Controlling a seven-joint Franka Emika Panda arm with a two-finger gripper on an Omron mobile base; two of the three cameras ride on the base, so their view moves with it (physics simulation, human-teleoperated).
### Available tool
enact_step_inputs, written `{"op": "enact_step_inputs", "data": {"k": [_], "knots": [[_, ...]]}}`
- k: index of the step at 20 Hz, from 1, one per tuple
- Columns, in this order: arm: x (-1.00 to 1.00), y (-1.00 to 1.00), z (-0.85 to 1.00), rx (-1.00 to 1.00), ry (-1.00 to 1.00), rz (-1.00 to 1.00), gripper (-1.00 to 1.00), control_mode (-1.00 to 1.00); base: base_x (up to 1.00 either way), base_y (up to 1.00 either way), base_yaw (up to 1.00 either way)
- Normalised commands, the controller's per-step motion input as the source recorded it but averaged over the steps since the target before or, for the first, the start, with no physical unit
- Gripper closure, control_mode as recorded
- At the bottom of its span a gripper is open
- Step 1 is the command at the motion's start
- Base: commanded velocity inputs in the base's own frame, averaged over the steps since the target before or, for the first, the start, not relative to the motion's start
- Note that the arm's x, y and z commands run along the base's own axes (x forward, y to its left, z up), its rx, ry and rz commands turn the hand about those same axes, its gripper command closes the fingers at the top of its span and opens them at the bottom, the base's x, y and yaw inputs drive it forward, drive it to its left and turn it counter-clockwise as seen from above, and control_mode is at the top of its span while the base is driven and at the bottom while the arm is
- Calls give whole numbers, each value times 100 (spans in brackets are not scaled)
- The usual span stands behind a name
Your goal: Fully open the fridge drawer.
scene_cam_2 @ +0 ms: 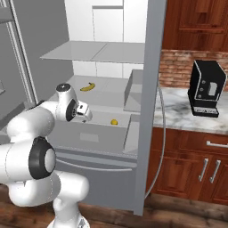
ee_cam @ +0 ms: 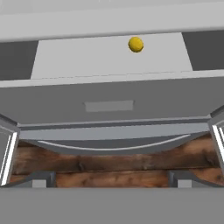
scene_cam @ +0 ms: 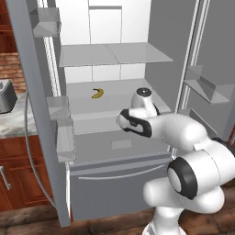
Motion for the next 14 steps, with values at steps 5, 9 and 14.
{"op": "enact_step_inputs", "data": {"k": [5,9,14], "knots": [[27,4,-16,0,0,-6,-100,-100,0,0,0],[33,0,-8,0,1,-4,-100,-100,0,0,0],[26,0,-22,0,4,-2,-100,-100,0,0,0]]}}
